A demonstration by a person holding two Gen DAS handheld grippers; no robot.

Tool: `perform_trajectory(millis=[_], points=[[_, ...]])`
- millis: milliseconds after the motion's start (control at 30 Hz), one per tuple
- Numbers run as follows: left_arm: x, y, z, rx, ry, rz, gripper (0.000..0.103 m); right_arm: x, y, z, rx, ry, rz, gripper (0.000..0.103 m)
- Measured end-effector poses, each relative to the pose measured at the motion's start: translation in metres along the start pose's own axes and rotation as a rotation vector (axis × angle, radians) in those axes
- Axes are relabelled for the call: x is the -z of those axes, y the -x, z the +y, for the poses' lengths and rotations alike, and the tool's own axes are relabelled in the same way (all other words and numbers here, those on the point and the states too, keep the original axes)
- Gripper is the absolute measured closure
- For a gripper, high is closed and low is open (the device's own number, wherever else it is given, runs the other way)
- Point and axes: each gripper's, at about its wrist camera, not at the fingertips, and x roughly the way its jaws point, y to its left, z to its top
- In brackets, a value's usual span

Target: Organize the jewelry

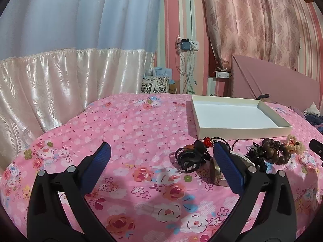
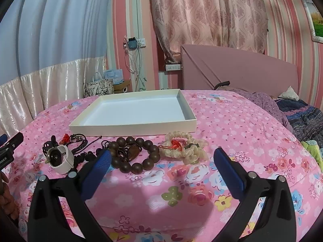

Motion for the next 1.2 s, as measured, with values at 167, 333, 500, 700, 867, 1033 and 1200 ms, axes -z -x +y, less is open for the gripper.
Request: perform_trajectory(millis=[167,333,500,700,867,1033,1200], points=[[0.001,0.000,0.006,0.009,0.023,-0.009,0.003,0.003,0.001,0.002,0.010,0.012,-0.024,0.002],[0.001,0.002,0.004,0.013,0.029,-0.010,0.003,0.004,-0.004,0.002,0.018,0.021,0.013,0.002],[-0.001,0.000,0.008,0.014,0.019,-0.014,0.003,0.005,0.003,-0.002,0.014,0.014,0.003,0.002],[-0.003,-0.002,0.007,0.016,0.016,-0.012,0.003,0.004,-0.001,0.003,0.022,0.020,0.014,0.002],[-0.005,-0.004,0.005,0.022,0.009,-0.013,0.003,0.002,-0.004,0.004,0.025,0.014,0.026,0.002],[-0.001,-0.003,0.003,0.021,0.009,-0.019,0.003,0.003,-0.002,0.008,0.025,0.017,0.020,0.002],[-0.002,-0.005,0.001,0.018,0.005,-0.017,0.003,0.005,0.000,0.005,0.024,0.019,0.013,0.002]])
